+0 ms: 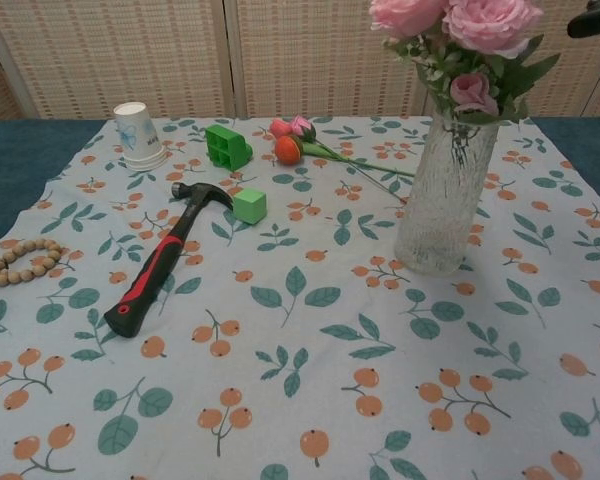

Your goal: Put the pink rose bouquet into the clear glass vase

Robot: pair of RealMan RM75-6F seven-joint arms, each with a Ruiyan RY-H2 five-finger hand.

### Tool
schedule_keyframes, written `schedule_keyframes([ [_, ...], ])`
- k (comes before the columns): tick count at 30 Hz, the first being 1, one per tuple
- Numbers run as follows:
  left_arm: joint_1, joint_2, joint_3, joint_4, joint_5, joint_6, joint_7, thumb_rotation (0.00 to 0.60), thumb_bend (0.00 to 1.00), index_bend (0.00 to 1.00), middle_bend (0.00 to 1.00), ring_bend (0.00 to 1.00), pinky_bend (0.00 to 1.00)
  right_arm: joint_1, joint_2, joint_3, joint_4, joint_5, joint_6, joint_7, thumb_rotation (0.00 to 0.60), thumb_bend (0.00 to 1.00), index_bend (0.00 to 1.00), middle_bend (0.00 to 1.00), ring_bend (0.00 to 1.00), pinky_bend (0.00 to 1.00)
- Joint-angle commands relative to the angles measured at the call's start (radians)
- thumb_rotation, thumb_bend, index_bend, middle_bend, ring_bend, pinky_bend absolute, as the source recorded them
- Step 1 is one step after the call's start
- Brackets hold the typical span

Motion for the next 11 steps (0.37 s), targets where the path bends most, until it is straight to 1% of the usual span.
schedule_keyframes([
  [1,0.000,0.000,-0.001,0.002,-0.003,-0.001,-0.004,0.600,0.33,0.10,0.12,0.16,0.39,-0.111,0.081,-0.069,-0.073,-0.116,0.165,-0.189,0.600,0.02,0.14,0.83,0.75,0.95],
  [3,0.000,0.001,-0.001,0.003,-0.004,0.000,-0.005,0.600,0.33,0.10,0.12,0.16,0.39,-0.186,0.100,-0.117,-0.100,-0.144,0.281,-0.368,0.600,0.02,0.27,0.79,0.70,0.94],
  [4,0.001,0.002,-0.001,0.003,-0.005,0.002,-0.005,0.600,0.33,0.10,0.12,0.16,0.39,-0.239,0.089,-0.148,-0.110,-0.144,0.371,-0.510,0.600,0.02,0.30,0.76,0.66,0.92],
  [5,0.002,0.002,-0.002,0.003,-0.004,0.004,-0.005,0.600,0.33,0.10,0.12,0.16,0.39,-0.277,0.067,-0.170,-0.113,-0.136,0.439,-0.620,0.600,0.02,0.31,0.70,0.60,0.89],
  [6,0.002,0.002,-0.003,0.002,-0.004,0.007,-0.005,0.600,0.33,0.10,0.12,0.16,0.39,-0.312,0.033,-0.188,-0.107,-0.124,0.507,-0.727,0.600,0.02,0.31,0.65,0.56,0.86],
  [7,0.003,0.003,-0.004,0.001,-0.004,0.010,-0.005,0.600,0.33,0.10,0.12,0.16,0.39,-0.344,-0.011,-0.204,-0.093,-0.110,0.572,-0.824,0.600,0.02,0.31,0.58,0.49,0.82],
  [8,0.004,0.003,-0.004,0.001,-0.003,0.013,-0.004,0.600,0.33,0.10,0.12,0.16,0.39,-0.378,-0.077,-0.222,-0.059,-0.095,0.647,-0.928,0.600,0.02,0.30,0.50,0.42,0.77],
  [9,0.004,0.004,-0.005,0.000,-0.002,0.015,-0.002,0.600,0.33,0.10,0.12,0.16,0.39,-0.397,-0.126,-0.233,-0.025,-0.090,0.686,-0.976,0.600,0.02,0.27,0.40,0.36,0.74],
  [10,0.004,0.003,-0.006,0.000,-0.001,0.016,0.000,0.600,0.33,0.10,0.12,0.16,0.39,-0.415,-0.183,-0.244,0.029,-0.089,0.721,-1.003,0.600,0.02,0.21,0.27,0.30,0.69],
  [11,0.004,0.002,-0.007,0.001,0.000,0.018,0.003,0.600,0.33,0.10,0.12,0.16,0.39,-0.424,-0.218,-0.250,0.073,-0.091,0.735,-1.004,0.600,0.02,0.14,0.17,0.23,0.64],
])
